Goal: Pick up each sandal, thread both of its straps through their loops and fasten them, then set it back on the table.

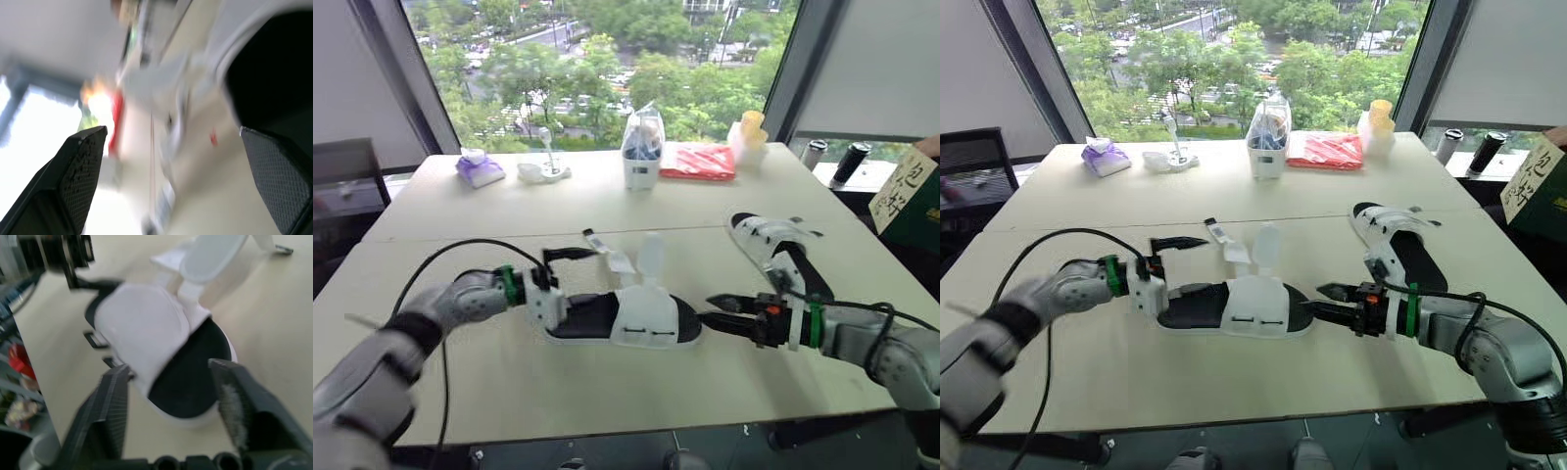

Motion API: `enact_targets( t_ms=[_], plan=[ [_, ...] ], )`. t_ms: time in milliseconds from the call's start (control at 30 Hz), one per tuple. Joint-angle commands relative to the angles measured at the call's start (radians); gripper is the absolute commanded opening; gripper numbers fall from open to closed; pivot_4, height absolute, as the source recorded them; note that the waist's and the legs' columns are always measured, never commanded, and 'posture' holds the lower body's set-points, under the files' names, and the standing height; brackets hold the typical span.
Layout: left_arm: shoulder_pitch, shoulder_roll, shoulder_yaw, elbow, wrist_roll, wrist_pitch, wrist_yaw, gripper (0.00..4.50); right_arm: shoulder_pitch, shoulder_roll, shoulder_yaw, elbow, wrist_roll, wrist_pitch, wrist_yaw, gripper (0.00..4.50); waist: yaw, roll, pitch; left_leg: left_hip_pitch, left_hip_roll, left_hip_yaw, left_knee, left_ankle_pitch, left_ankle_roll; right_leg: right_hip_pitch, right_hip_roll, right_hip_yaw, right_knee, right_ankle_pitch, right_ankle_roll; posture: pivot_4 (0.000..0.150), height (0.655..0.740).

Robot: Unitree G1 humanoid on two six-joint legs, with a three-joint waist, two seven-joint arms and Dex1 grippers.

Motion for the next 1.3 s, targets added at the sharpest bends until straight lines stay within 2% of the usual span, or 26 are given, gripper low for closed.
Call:
enact_targets(
  t_ms=[33, 67, 100, 167, 233, 367, 467, 600, 767, 867, 967, 1100, 1300],
  plan=[
    [0.057, 0.053, 0.254, -0.31, -0.529, 0.584, -0.066, 4.5, -0.032, 0.007, 0.053, 0.02, -0.094, -0.092, 0.069, 0.82, 0.006, 0.0, 0.0, 0.0, 0.0, -0.001, 0.0, 0.0, 0.0, 0.0, 0.001, 0.0, 0.0, 0.0, 0.0, 0.15, 0.74],
    [0.074, 0.046, 0.308, -0.348, -0.606, 0.69, -0.051, 4.5, -0.038, 0.011, 0.064, 0.031, -0.115, -0.109, 0.08, 0.22, 0.008, 0.0, 0.0, 0.0, 0.0, -0.002, 0.001, 0.0, 0.0, 0.001, 0.001, -0.001, 0.001, 0.0, 0.0, 0.15, 0.74],
    [0.089, 0.031, 0.36, -0.375, -0.678, 0.783, -0.032, 4.5, -0.045, 0.015, 0.076, 0.043, -0.133, -0.123, 0.091, 0.04, 0.009, 0.0, 0.0, 0.001, -0.001, -0.002, 0.002, 0.0, 0.0, 0.002, 0.001, -0.001, 0.001, 0.0, 0.0, 0.15, 0.74],
    [0.106, -0.02, 0.447, -0.398, -0.779, 0.936, 0.025, 4.5, -0.063, 0.025, 0.102, 0.063, -0.167, -0.146, 0.115, 0.04, 0.006, 0.0, 0.0, 0.003, -0.001, -0.002, 0.003, 0.0, 0.0, 0.005, 0.001, -0.002, 0.001, -0.001, 0.001, 0.15, 0.74],
    [0.109, -0.082, 0.504, -0.402, -0.803, 1.024, 0.066, 4.5, -0.078, 0.032, 0.133, 0.077, -0.208, -0.169, 0.133, 0.04, 0.003, 0.0, 0.0, 0.006, -0.001, -0.002, 0.004, 0.0, 0.0, 0.008, 0.002, -0.002, 0.0, -0.004, -0.001, 0.15, 0.74],
    [0.074, -0.185, 0.531, -0.351, -0.754, 1.189, 0.138, 4.5, -0.106, 0.072, 0.168, 0.114, -0.275, -0.211, 0.139, 0.04, 0.0, 0.0, 0.0, 0.007, 0.0, -0.001, 0.004, 0.001, 0.0, 0.009, 0.003, -0.001, 0.0, -0.002, 0.0, 0.15, 0.74],
    [0.046, -0.248, 0.559, -0.303, -0.702, 1.246, 0.156, 4.5, -0.123, 0.115, 0.175, 0.132, -0.294, -0.223, 0.134, 0.04, 0.001, 0.0, 0.0, 0.007, 0.0, -0.002, 0.003, 0.001, 0.0, 0.009, 0.004, -0.001, 0.001, 0.001, -0.002, 0.15, 0.74],
    [0.003, -0.306, 0.57, -0.213, -0.602, 1.299, 0.117, 4.5, -0.134, 0.168, 0.227, 0.163, -0.36, -0.259, 0.134, 0.04, 0.003, 0.0, -0.001, 0.006, 0.0, -0.002, 0.003, 0.001, -0.001, 0.007, 0.004, -0.001, 0.0, 0.001, -0.003, 0.15, 0.74],
    [-0.061, -0.385, 0.601, -0.078, -0.567, 1.42, 0.023, 4.5, -0.109, 0.201, 0.29, 0.222, -0.455, -0.332, 0.144, 0.04, 0.001, -0.001, -0.002, 0.005, 0.0, -0.001, 0.003, 0.001, -0.002, 0.007, 0.004, -0.001, -0.001, 0.001, -0.003, 0.15, 0.74],
    [-0.119, -0.453, 0.639, 0.036, -0.55, 1.45, -0.033, 4.5, -0.105, 0.225, 0.291, 0.238, -0.467, -0.345, 0.148, 0.04, -0.001, -0.002, -0.002, 0.006, 0.0, -0.002, 0.003, 0.002, -0.003, 0.008, 0.004, -0.001, -0.001, 0.002, -0.003, 0.15, 0.74],
    [-0.21, -0.534, 0.683, 0.216, -0.496, 1.404, -0.062, 4.5, -0.109, 0.246, 0.296, 0.256, -0.481, -0.357, 0.153, 0.04, -0.002, -0.002, -0.002, 0.007, 0.0, -0.001, 0.003, 0.003, -0.005, 0.008, 0.004, -0.001, -0.001, 0.003, -0.005, 0.15, 0.74],
    [-0.364, -0.629, 0.758, 0.529, -0.408, 1.282, -0.056, 4.5, -0.118, 0.267, 0.309, 0.281, -0.505, -0.373, 0.16, 0.04, -0.004, -0.003, -0.002, 0.019, 0.0, -0.001, 0.001, 0.004, -0.005, 0.019, 0.005, -0.002, -0.003, -0.001, -0.005, 0.15, 0.74],
    [-0.51, -0.709, 0.825, 0.81, -0.262, 1.085, -0.08, 4.5, -0.141, 0.297, 0.312, 0.316, -0.539, -0.389, 0.157, 0.04, -0.028, -0.003, -0.002, 0.02, 0.0, -0.001, 0.0, 0.003, -0.006, 0.02, 0.005, -0.001, -0.005, 0.001, -0.002, 0.15, 0.74]
  ],
)
